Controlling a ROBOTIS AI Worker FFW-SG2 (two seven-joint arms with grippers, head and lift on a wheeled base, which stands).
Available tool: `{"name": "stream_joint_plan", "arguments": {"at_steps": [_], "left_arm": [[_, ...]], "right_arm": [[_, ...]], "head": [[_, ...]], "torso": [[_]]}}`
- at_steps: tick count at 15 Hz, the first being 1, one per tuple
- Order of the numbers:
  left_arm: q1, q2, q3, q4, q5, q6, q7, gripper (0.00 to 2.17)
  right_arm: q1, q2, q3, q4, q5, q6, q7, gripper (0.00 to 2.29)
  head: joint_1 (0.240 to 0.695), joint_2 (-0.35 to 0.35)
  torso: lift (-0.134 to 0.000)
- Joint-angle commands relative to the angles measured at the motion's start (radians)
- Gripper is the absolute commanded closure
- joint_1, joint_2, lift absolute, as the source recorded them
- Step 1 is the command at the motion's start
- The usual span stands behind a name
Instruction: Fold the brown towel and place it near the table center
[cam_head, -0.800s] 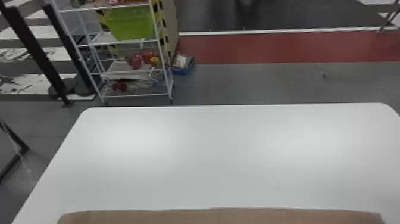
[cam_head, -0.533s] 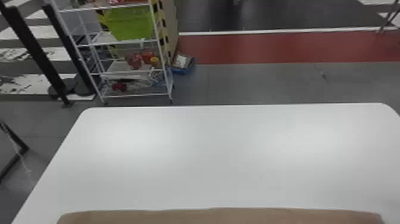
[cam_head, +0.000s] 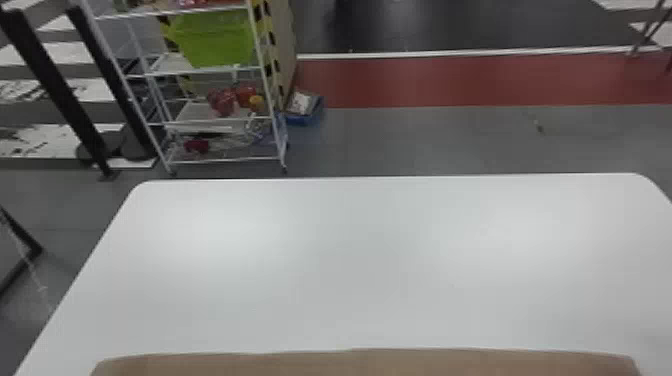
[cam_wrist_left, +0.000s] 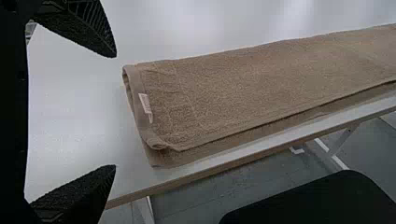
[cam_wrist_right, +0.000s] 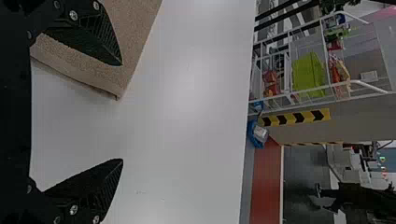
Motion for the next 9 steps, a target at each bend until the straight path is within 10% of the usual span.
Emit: {"name": "stream_joint_plan", "arguments": {"at_steps": [1,4,9], "left_arm": [[0.000,0.003,0.005,0.002,0.019,-0.002,0.002,0.03],[0.000,0.029,0.000,0.003,0.272,0.086,-0.123,0.01],[0.005,-0.013,-0.036,-0.098,0.462,0.709,-0.078,0.01]], "right_arm": [[0.000,0.000,0.000,0.001,0.002,0.000,0.000,0.16],[0.000,0.000,0.000,0.001,0.002,0.000,0.000,0.16],[-0.015,0.037,-0.015,0.011,-0.069,-0.064,-0.051,0.16]], "head": [[0.695,0.099],[0.695,0.102],[0.695,0.175]], "torso": [[-0.122],[-0.122],[-0.122]]}}
